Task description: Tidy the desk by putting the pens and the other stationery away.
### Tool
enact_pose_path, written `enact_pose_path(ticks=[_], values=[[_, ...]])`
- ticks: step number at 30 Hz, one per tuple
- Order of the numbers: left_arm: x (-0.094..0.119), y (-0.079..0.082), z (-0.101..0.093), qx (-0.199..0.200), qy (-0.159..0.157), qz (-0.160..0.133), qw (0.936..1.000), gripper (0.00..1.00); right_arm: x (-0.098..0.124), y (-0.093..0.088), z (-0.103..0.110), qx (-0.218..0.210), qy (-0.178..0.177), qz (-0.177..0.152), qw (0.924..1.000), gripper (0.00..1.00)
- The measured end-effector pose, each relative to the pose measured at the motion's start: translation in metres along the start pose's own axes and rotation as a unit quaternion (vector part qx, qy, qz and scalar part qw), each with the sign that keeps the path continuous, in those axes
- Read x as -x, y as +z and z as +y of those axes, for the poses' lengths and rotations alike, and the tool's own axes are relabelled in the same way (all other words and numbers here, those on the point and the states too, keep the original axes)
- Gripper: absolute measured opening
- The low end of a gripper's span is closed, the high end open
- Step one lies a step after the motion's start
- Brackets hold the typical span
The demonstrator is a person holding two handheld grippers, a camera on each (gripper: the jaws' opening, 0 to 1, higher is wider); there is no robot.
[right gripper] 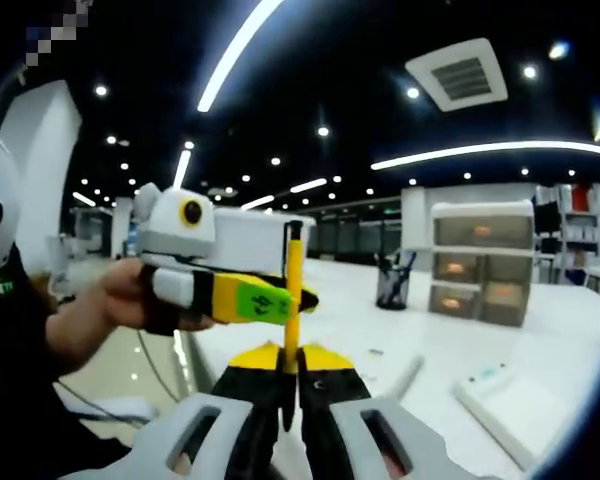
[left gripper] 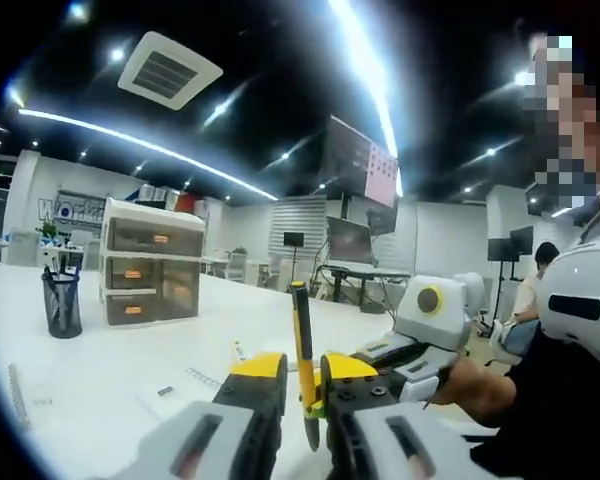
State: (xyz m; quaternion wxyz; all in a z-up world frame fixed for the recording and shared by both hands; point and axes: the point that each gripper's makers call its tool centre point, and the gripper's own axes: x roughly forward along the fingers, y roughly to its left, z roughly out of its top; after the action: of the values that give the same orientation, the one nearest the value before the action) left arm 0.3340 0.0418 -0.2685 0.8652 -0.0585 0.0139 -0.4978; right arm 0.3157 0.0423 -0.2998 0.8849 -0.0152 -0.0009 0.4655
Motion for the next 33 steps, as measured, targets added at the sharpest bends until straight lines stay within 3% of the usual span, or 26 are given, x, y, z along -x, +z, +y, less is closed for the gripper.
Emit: enact_pose_path(ticks=[5,16,18,23,33], values=[[0.001,-0.001,0.002,0.005,0.000,-0.002,1.0000,0.08,-0.002,-0.002,0.002,-0.002,0.002,0.001,1.0000,0.04],[-0.001,-0.005,0.000,0.011,-0.005,0.003,0.9999,0.07,-0.003,-0.006,0.003,-0.007,0.001,0.000,1.0000,0.05],[-0.001,-0.003,0.002,0.012,-0.001,0.000,0.9999,0.07,-0.002,-0.006,0.002,-0.006,0.001,-0.001,1.0000,0.08],[0.000,0.002,0.005,0.009,0.007,-0.003,0.9999,0.07,0.003,-0.003,-0.003,-0.013,-0.010,-0.013,0.9998,0.30],[0.006,0.023,0.030,-0.010,0.037,-0.008,0.9992,0.07,0.029,-0.005,-0.022,-0.057,-0.029,-0.028,0.9976,0.39]])
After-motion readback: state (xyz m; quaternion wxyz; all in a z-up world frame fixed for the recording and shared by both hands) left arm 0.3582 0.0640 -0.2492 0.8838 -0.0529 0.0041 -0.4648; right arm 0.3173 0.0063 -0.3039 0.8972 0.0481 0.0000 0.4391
